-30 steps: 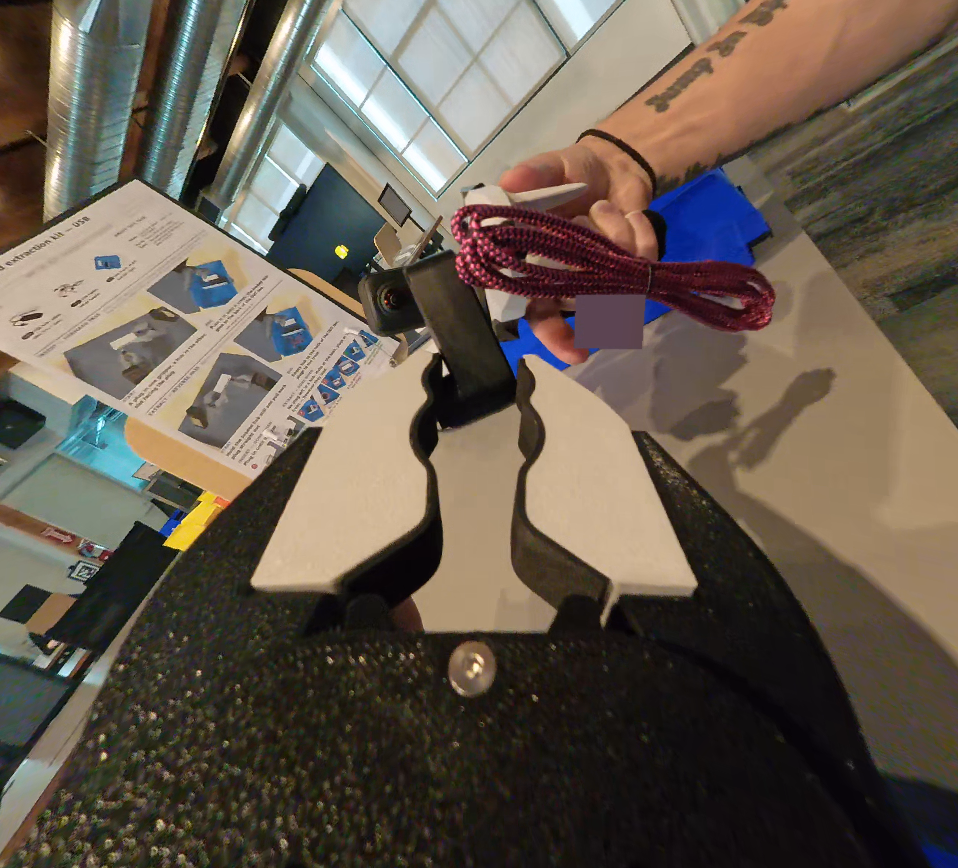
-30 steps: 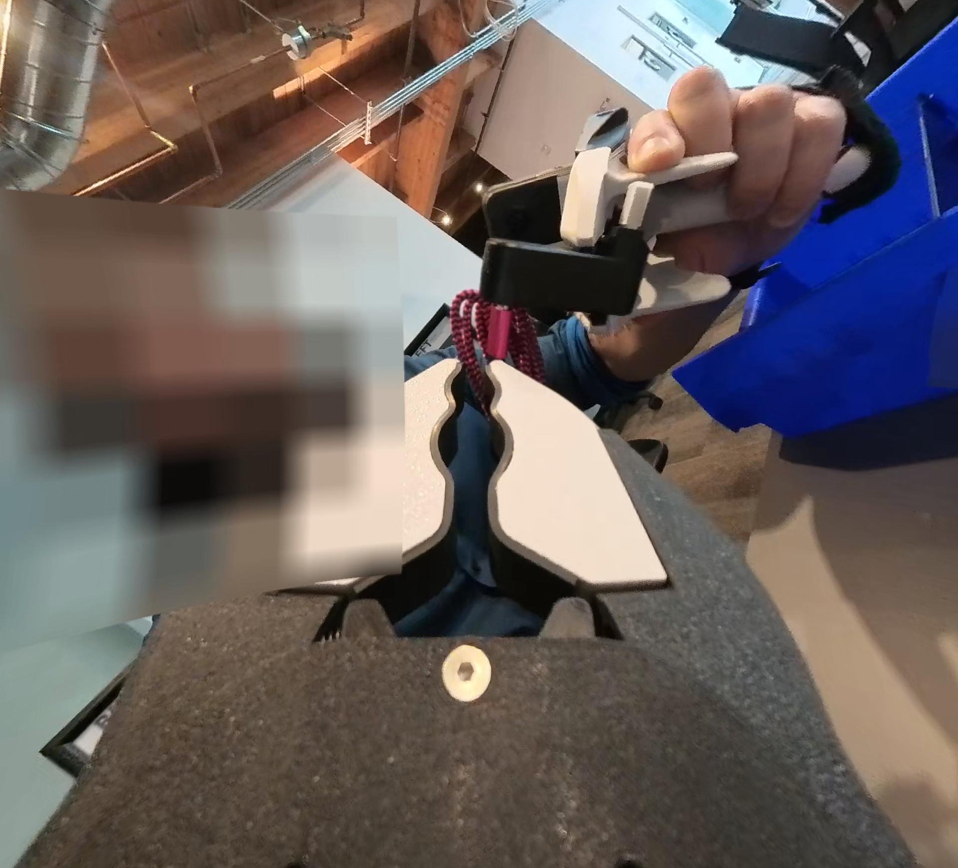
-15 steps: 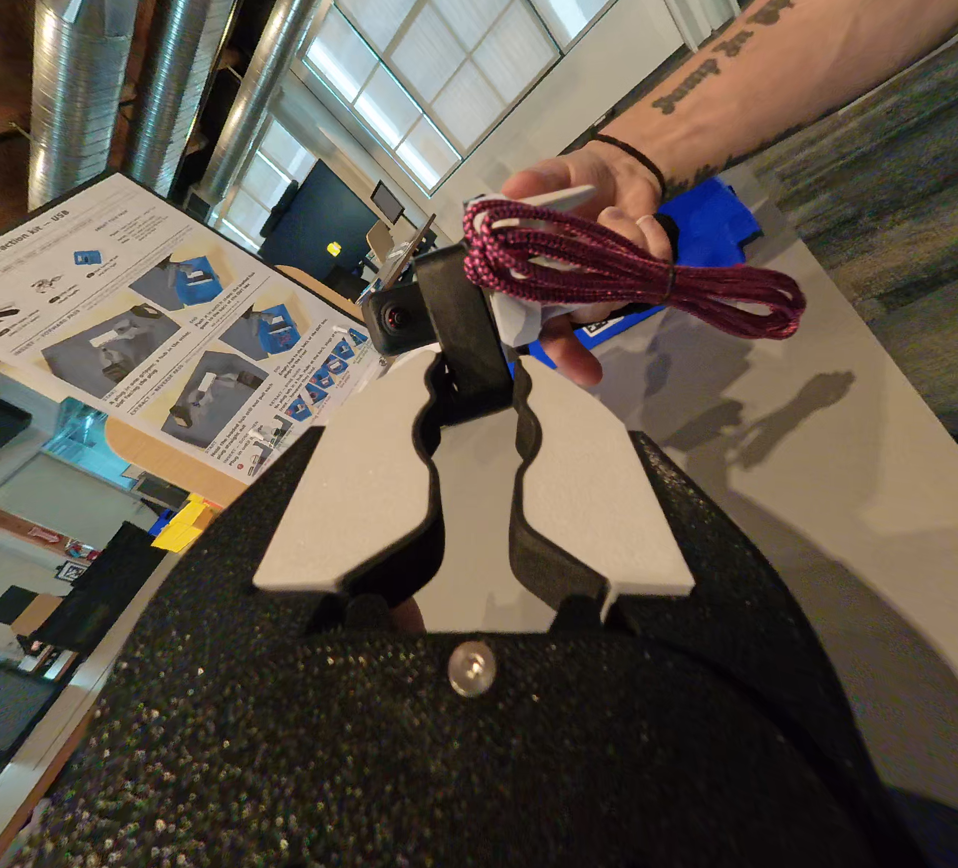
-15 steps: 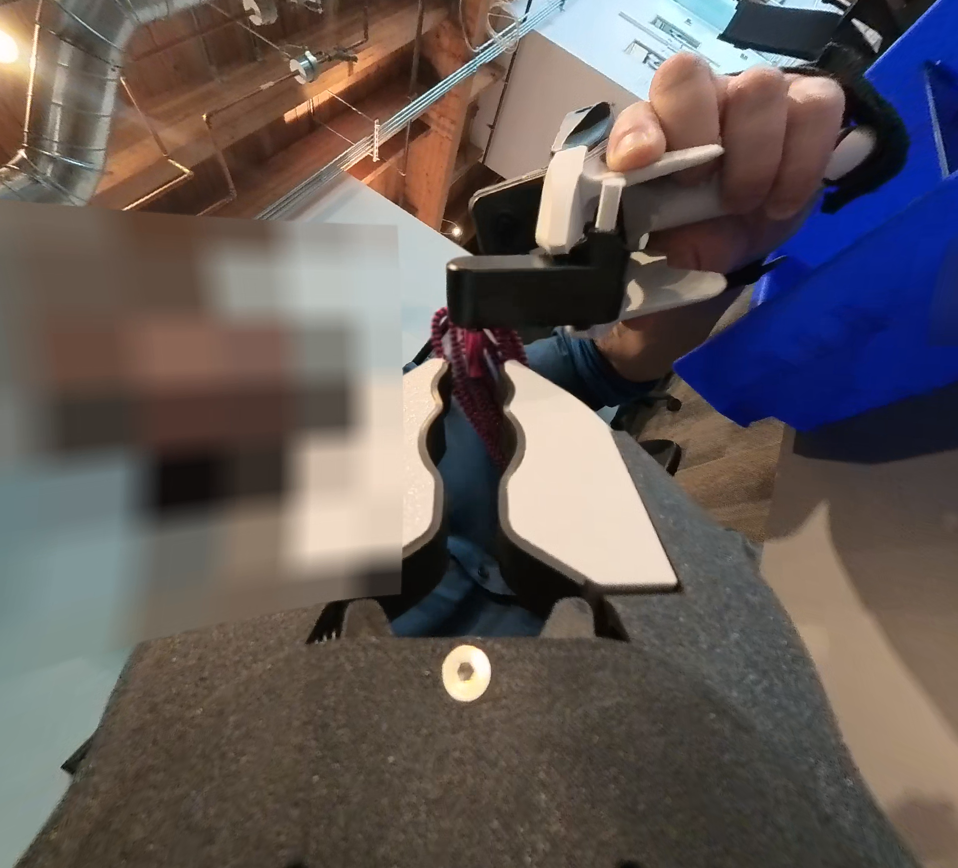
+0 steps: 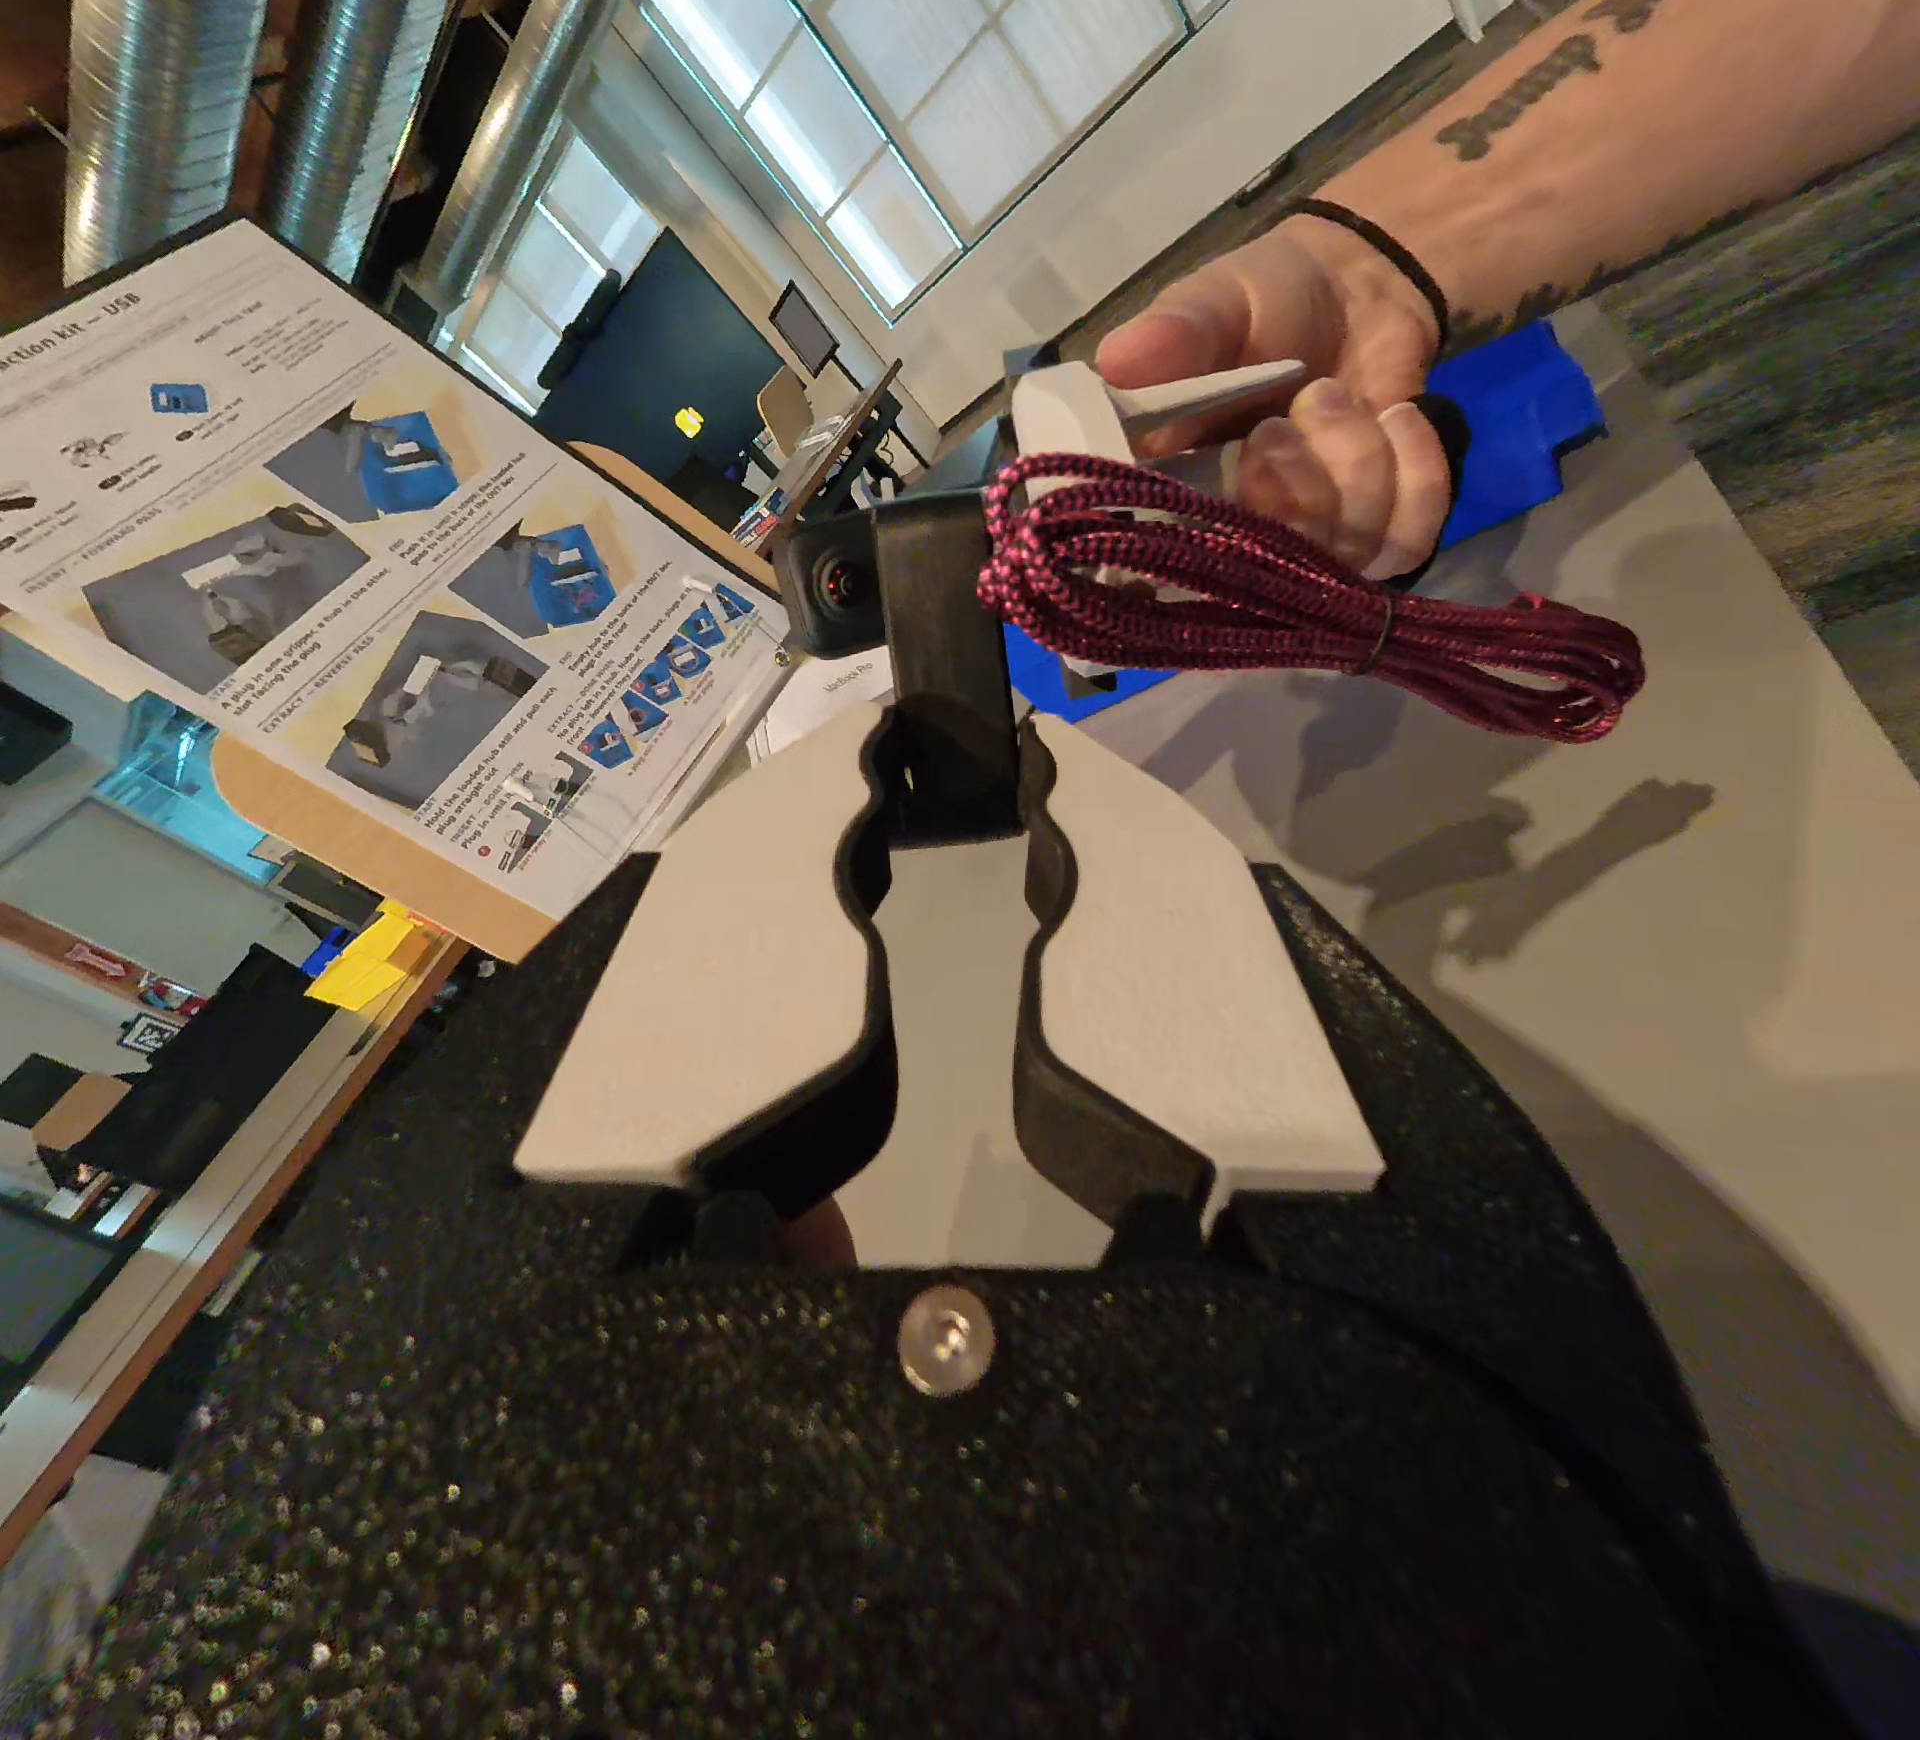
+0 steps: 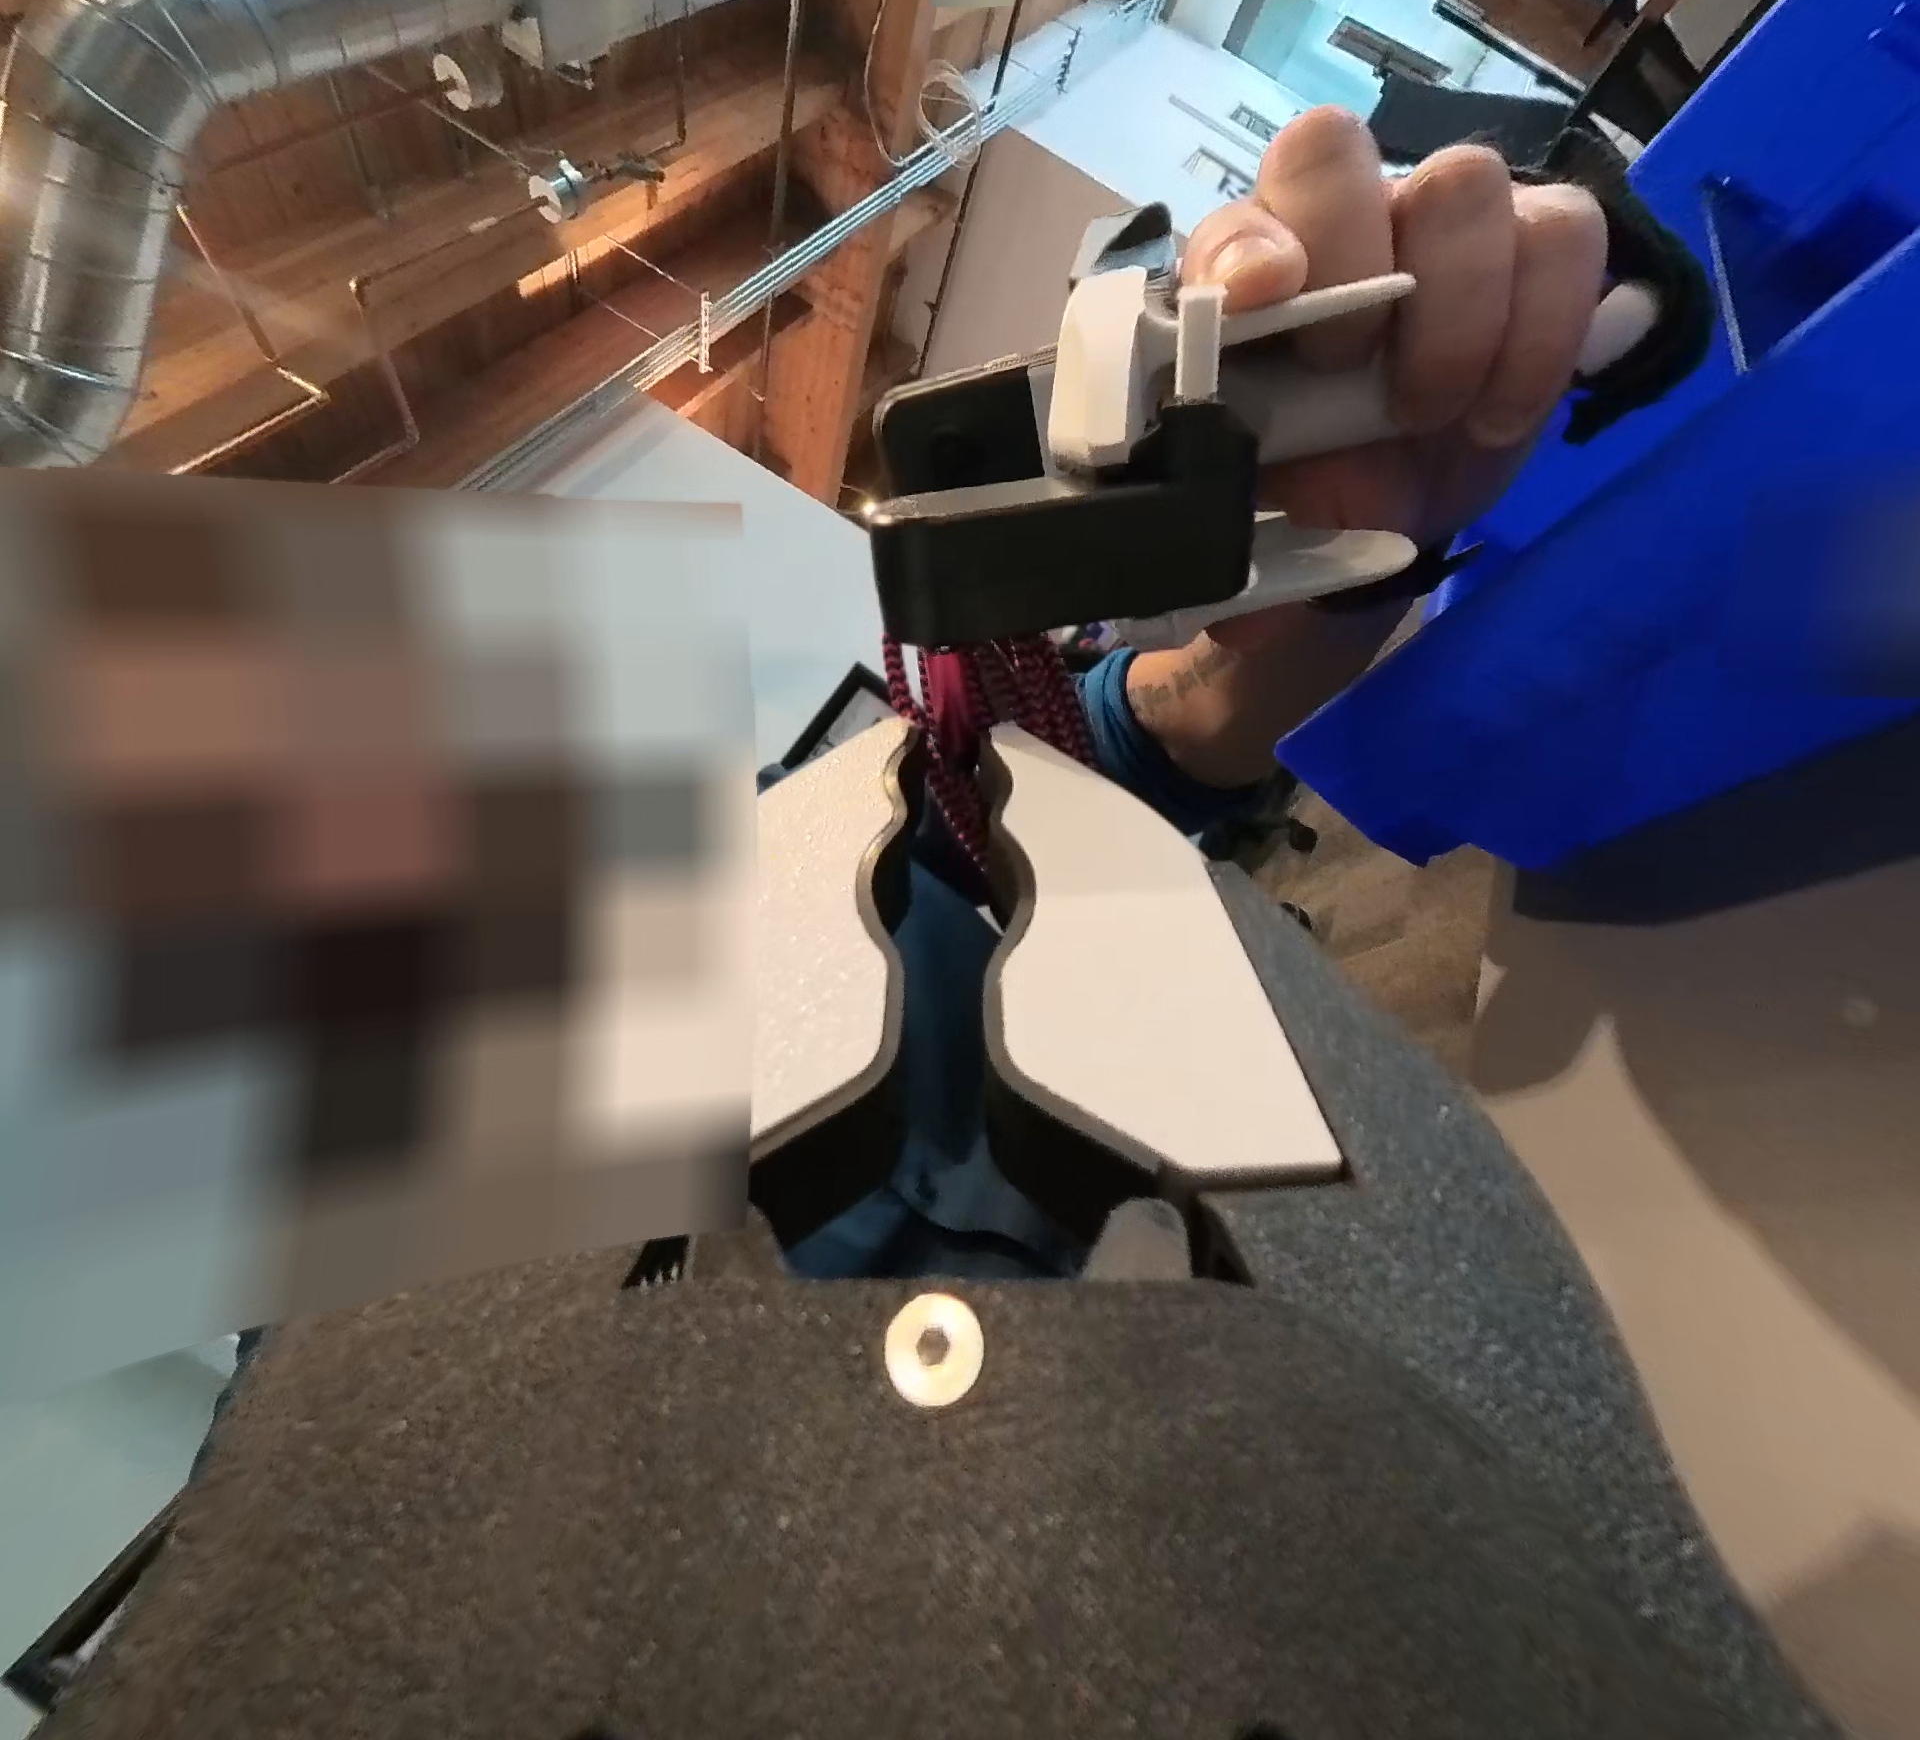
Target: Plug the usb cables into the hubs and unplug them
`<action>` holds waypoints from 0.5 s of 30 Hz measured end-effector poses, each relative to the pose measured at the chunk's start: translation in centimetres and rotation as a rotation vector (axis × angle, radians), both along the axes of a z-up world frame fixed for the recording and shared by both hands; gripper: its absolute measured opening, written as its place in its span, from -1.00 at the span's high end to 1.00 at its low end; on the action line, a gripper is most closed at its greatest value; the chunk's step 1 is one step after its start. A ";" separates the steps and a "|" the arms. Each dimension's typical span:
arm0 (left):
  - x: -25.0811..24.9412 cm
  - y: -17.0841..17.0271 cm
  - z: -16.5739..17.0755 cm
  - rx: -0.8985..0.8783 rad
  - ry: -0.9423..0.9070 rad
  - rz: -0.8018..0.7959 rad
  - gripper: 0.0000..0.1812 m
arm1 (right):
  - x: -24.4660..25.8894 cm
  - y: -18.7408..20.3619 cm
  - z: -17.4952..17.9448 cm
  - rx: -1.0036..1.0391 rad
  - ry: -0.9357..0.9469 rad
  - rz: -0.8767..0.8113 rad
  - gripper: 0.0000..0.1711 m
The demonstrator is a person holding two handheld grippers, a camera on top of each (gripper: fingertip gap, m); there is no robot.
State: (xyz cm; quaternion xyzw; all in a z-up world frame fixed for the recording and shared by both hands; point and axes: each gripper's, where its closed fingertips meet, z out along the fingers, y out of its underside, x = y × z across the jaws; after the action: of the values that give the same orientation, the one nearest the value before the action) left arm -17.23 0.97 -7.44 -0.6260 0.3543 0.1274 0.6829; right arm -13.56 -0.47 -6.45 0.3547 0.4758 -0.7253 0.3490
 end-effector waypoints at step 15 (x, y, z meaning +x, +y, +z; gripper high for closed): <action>1.2 -0.7 1.1 0.039 -0.090 -0.088 0.77 | 1.1 -0.7 1.2 -0.046 0.100 0.016 0.94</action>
State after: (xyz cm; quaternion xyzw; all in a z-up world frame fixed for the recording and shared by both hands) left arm -16.04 0.26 -6.37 -0.6015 0.3478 0.0757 0.7152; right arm -12.47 -1.19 -5.21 0.3062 0.4788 -0.7500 0.3385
